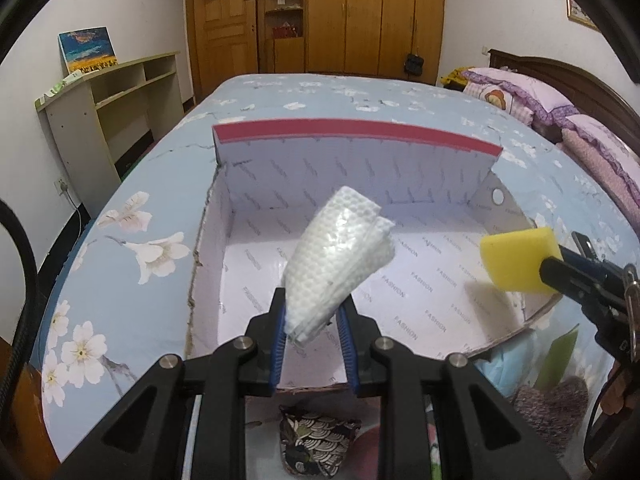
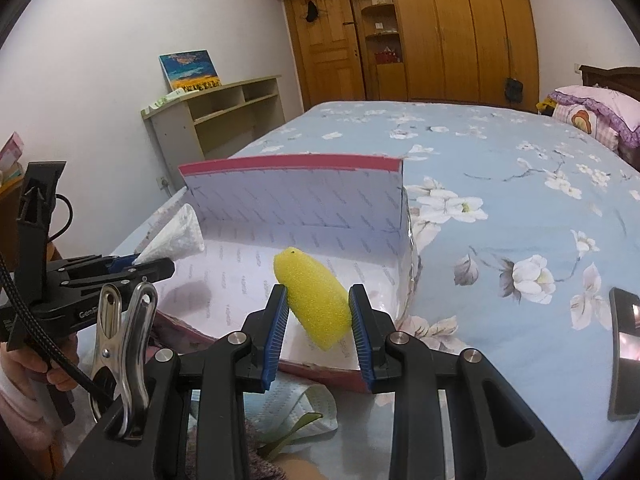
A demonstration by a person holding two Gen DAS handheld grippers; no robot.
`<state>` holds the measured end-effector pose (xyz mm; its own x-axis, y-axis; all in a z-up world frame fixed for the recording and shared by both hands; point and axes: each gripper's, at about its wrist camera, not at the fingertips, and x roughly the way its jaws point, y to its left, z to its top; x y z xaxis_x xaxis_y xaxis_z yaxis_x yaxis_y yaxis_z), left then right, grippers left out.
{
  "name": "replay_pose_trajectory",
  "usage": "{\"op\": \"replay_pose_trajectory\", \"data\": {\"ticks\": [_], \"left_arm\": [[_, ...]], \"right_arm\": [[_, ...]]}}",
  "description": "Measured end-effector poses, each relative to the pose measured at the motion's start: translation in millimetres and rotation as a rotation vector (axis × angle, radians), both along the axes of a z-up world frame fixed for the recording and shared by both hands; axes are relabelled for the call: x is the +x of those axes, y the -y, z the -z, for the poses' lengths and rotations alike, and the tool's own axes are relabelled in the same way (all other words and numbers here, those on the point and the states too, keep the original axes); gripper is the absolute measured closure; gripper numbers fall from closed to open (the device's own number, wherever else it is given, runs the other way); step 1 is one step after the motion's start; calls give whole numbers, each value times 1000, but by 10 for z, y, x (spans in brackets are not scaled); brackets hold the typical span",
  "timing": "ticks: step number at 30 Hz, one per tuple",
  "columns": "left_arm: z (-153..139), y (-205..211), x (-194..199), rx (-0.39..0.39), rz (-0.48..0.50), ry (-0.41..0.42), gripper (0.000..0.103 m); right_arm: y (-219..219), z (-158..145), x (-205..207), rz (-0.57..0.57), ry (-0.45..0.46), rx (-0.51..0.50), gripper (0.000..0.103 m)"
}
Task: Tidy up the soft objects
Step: 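Carry the towel roll with the left tool while the right tool carries the sponge over the pink box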
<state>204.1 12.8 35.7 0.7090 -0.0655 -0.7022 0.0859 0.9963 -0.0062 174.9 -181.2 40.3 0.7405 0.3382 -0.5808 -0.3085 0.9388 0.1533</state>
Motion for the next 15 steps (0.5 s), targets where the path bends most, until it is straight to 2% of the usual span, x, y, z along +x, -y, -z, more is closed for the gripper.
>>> {"op": "replay_pose_trajectory", "data": {"ticks": [12, 15], "left_arm": [[69, 15, 29, 5, -10, -19, 77], [60, 24, 18, 2, -14, -20, 64]], "right_arm": [[-40, 96, 30, 5, -8, -56, 71], [-76, 97, 30, 0, -8, -77, 70]]}}
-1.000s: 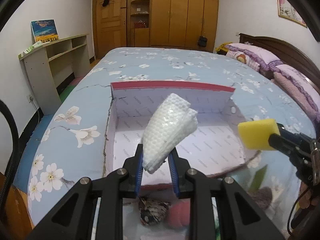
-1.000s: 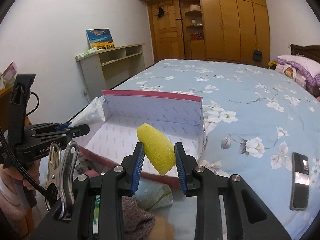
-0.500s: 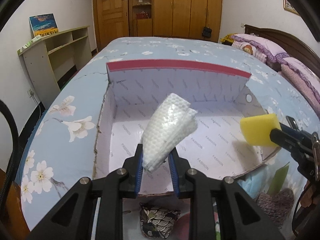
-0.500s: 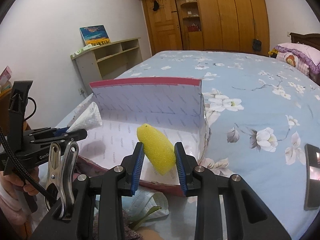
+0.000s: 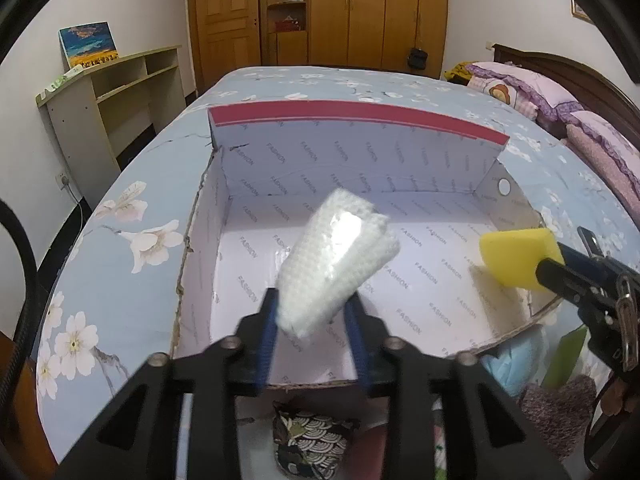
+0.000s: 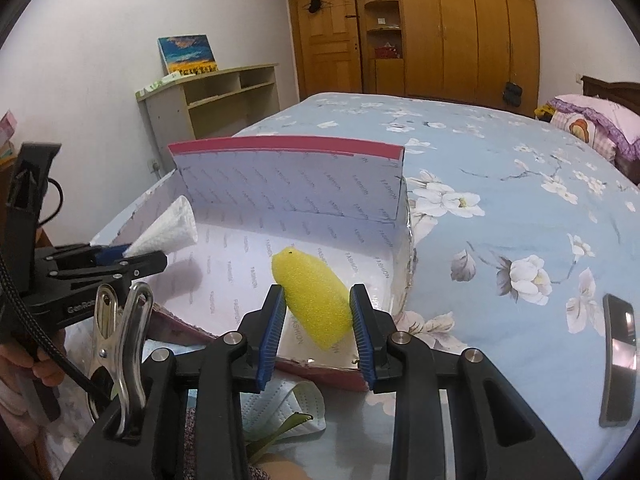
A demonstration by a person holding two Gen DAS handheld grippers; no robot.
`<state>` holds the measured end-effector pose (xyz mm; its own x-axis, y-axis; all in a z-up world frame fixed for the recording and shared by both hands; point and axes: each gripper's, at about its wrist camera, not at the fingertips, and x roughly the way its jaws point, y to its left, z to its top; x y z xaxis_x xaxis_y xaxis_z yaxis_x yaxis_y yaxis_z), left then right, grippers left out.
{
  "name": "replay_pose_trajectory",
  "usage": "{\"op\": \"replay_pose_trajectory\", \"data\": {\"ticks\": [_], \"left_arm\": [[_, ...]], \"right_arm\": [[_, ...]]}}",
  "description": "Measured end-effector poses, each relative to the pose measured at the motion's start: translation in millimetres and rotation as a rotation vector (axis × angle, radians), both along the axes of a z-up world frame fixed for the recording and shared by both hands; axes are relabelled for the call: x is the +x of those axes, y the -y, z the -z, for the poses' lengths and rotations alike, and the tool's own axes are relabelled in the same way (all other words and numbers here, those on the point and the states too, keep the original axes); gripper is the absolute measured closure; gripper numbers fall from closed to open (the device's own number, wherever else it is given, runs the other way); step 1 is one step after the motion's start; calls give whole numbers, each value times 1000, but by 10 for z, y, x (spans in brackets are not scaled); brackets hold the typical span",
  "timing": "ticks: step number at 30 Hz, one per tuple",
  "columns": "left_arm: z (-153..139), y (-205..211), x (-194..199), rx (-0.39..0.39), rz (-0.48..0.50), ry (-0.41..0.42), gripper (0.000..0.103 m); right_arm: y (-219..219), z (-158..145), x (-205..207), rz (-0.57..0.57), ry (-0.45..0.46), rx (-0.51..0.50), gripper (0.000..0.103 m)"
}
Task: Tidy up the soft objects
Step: 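Carry the towel roll with the left tool while the right tool carries the sponge over the pink box, then open the left tool to drop the towel while the right tool drops the sponge into the box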
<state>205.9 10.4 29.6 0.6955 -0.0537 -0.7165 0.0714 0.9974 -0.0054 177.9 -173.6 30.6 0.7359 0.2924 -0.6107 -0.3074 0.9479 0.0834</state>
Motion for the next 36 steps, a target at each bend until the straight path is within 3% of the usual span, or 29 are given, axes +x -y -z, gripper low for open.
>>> {"op": "replay_pose_trajectory", "data": {"ticks": [4, 16, 36], "left_arm": [[-20, 29, -23, 4, 6, 3, 53], [-161, 46, -173, -6, 5, 22, 52], [-356, -74, -781, -51, 1, 52, 52]], "right_arm": [[-3, -3, -16, -5, -3, 6, 69], [-31, -66, -132, -42, 32, 29, 44], [-1, -246, -635, -45, 72, 39, 44]]}}
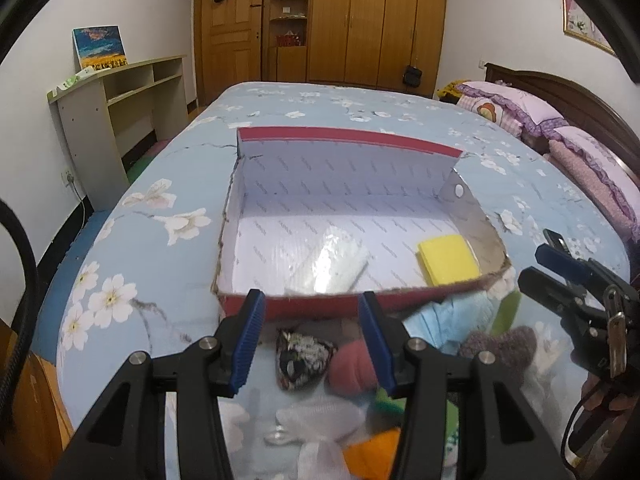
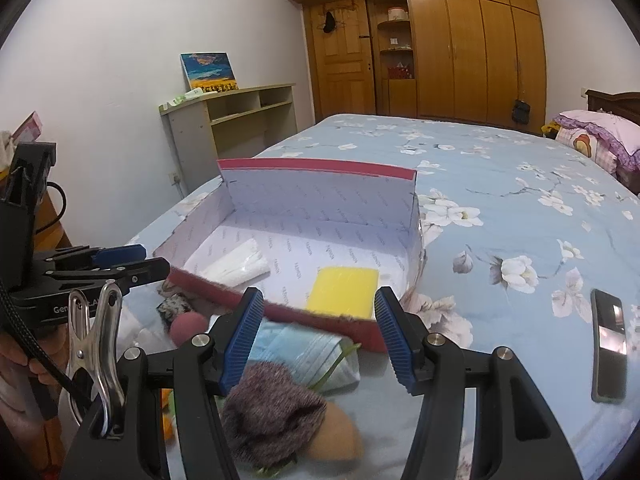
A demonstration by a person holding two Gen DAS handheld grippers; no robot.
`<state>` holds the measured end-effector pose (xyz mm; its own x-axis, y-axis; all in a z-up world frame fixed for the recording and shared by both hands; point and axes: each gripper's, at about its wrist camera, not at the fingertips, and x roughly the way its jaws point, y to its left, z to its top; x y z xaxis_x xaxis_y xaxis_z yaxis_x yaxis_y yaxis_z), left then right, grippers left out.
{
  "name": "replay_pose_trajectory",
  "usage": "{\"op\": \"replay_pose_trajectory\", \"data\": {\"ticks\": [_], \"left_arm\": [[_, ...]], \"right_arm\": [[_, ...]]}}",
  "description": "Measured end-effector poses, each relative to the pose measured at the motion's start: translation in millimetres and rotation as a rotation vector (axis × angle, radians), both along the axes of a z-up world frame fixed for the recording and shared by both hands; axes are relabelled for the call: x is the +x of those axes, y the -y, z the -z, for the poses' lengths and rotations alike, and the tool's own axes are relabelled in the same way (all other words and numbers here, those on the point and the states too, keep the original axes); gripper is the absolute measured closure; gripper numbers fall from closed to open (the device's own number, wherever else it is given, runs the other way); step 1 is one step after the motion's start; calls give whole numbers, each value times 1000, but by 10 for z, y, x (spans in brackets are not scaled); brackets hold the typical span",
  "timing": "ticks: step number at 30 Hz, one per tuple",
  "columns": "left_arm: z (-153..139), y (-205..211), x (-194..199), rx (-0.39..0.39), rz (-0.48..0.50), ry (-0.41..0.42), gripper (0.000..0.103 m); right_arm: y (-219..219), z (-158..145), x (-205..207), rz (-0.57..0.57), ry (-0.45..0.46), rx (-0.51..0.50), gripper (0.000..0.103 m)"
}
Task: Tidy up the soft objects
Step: 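Open the left tool to drop the towel while the right tool drops the sponge into the box, then grasp the white mesh pouch with the left tool while the right tool grasps the grey knit sock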
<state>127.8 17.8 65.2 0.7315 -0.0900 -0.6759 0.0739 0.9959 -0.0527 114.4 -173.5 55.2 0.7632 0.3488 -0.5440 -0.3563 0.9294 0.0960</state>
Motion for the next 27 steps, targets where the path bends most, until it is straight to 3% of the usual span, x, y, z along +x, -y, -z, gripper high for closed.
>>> {"op": "replay_pose_trajectory", "data": {"ticks": [16, 27], "left_arm": [[291, -97, -419, -55, -26, -46, 52], [566, -125, -503, -55, -57, -97, 52]], "right_arm": [[-167, 169, -505, -15, -40, -35, 44], [-259, 406, -591, -16, -74, -73, 44]]}}
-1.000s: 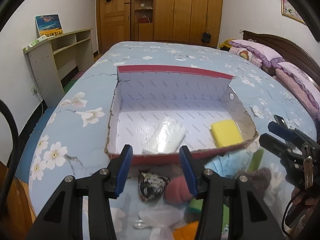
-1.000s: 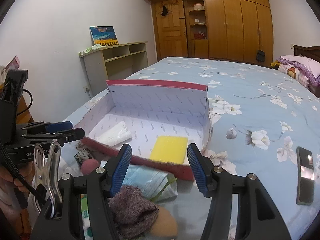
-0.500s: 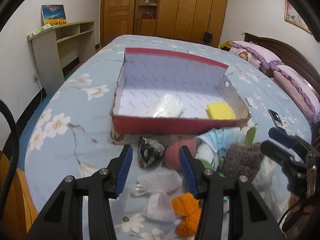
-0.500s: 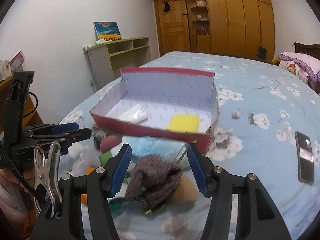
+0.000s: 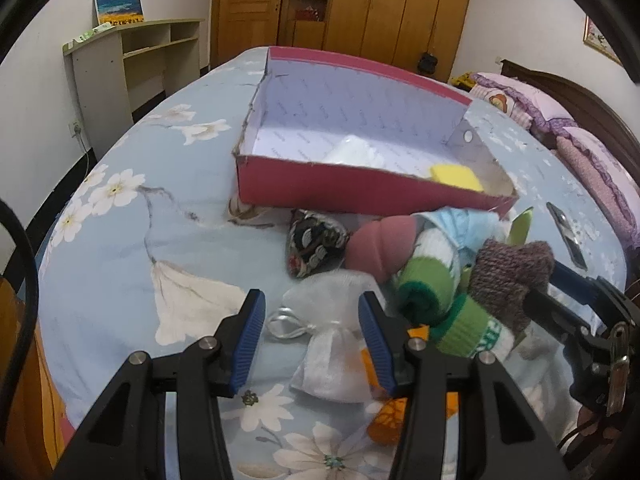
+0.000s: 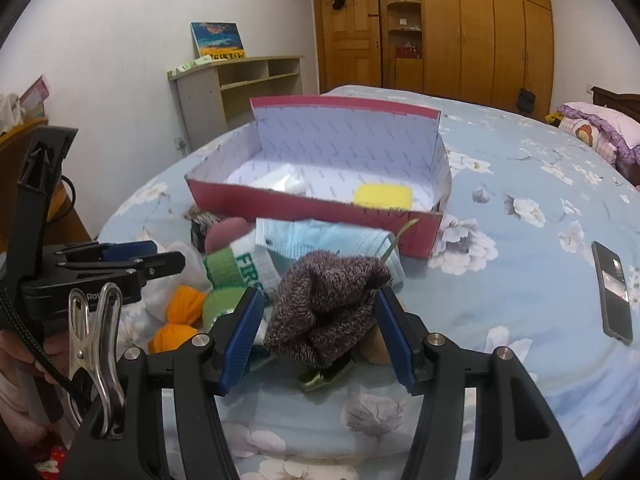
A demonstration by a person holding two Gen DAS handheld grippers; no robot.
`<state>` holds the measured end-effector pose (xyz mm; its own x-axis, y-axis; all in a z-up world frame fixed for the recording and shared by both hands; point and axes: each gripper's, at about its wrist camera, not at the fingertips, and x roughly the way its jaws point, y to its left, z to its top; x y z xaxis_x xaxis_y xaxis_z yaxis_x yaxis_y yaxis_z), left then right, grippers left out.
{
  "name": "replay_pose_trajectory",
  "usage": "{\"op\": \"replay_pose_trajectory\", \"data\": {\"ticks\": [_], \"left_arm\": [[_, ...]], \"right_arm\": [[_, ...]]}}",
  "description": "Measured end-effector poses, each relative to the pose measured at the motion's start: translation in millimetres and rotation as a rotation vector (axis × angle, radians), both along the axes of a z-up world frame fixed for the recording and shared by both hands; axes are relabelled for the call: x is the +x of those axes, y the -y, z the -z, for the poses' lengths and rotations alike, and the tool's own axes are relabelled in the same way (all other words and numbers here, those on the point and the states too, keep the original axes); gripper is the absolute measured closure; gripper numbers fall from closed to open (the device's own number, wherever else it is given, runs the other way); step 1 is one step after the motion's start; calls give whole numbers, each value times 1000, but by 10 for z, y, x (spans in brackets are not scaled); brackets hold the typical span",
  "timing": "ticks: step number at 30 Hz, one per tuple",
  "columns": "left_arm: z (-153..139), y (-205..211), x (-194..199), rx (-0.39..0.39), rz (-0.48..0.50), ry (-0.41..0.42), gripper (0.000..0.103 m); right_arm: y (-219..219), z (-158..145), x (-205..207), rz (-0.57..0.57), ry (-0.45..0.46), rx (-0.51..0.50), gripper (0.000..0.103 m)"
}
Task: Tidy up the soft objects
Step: 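Grasp the white mesh pouch with the left tool while the right tool grasps the grey knit sock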
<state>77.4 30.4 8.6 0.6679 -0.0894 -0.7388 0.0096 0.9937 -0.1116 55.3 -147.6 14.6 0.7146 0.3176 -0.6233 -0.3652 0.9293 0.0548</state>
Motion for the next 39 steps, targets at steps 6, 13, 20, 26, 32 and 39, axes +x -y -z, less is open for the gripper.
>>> {"op": "replay_pose_trajectory", "data": {"ticks": [6, 13, 20, 26, 32, 39], "left_arm": [[65, 5, 38, -9, 5, -11, 52], [124, 47, 54, -24, 17, -20, 52], [165, 65, 57, -45, 28, -29, 52], [194, 85, 75, -39, 30, -37, 52], [192, 68, 69, -55, 12, -35, 62], [122, 70, -4, -50, 20, -4, 77]], "right_arm": [[12, 78, 32, 2, -20, 6, 44], [29, 107, 27, 4, -15, 16, 44], [43, 134, 39, 12, -23, 33, 44], [58, 150, 26, 16, -16, 61, 59], [93, 164, 20, 15, -30, 100, 72], [78, 140, -19, 10, -22, 99, 79]]}}
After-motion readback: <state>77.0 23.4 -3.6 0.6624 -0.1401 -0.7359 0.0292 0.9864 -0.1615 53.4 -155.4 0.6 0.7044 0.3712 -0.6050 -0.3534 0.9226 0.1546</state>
